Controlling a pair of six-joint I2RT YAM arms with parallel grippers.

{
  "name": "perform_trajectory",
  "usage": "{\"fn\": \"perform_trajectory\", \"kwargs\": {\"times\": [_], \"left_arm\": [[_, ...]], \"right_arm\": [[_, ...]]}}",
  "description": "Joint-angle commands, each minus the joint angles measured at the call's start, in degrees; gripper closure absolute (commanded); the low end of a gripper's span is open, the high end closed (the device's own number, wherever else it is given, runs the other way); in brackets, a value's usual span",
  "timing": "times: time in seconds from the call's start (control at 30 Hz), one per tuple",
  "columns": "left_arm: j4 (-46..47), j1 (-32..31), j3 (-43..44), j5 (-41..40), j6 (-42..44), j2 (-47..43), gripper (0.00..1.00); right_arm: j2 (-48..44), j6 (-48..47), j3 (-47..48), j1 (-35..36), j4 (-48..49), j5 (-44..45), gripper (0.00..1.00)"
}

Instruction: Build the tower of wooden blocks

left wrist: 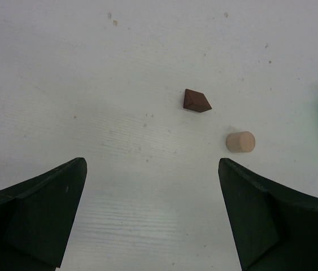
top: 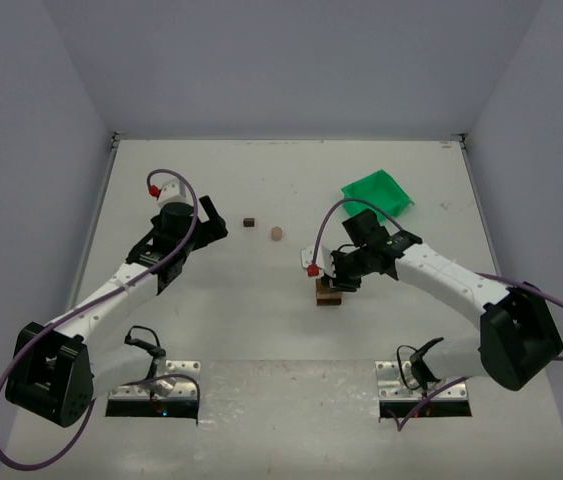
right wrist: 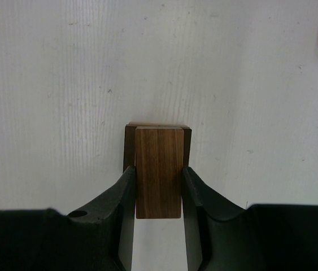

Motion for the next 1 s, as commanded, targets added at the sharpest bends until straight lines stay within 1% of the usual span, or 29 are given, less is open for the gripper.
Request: {"fn": "perform_trajectory", "kwargs": {"times": [0.0, 0.97], "left_arm": [[2.1, 0.3, 2.3, -0.3, 0.7, -0.2, 0.0], [2.1, 0.3, 2.2, -1.0, 0.6, 0.0, 0.0]], "right_arm": [[-0.6, 0.9, -1.7, -0.2, 3.7, 0.1, 0.86], [-1.3, 0.8, -3.6, -0.5, 5.2, 1.0, 0.82]]}}
